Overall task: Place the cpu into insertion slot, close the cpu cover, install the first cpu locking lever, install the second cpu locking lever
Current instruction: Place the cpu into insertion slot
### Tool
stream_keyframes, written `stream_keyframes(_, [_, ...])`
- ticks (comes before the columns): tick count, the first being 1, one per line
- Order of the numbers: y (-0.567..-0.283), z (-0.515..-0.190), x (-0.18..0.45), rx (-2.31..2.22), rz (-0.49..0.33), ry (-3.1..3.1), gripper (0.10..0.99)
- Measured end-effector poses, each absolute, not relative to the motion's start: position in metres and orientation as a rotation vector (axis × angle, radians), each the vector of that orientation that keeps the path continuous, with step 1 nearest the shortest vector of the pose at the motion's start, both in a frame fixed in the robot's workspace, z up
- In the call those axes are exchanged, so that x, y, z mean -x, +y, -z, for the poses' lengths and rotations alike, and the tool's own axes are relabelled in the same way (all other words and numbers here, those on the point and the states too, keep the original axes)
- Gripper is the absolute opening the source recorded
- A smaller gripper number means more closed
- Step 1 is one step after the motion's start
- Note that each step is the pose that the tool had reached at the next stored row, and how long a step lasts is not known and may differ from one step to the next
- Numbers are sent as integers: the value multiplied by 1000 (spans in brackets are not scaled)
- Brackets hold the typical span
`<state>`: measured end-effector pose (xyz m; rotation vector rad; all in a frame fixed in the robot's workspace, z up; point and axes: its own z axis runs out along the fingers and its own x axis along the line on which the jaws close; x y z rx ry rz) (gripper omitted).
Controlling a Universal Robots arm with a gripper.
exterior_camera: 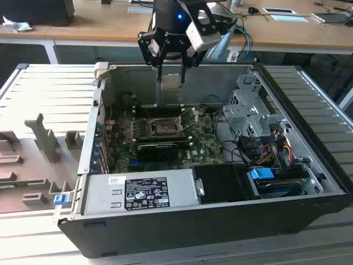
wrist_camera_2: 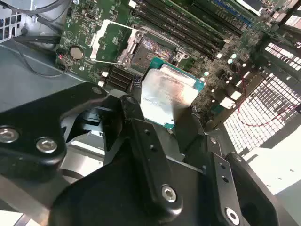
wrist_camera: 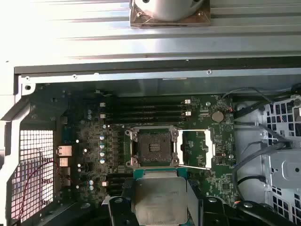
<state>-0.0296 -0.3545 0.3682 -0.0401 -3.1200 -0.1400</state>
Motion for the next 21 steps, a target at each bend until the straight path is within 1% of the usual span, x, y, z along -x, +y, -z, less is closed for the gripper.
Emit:
stream_keyframes(6, [-355,-368,30,180,141,-3119,529])
stream_keyframes(21, [-355,-365,30,260,142,-3116,529])
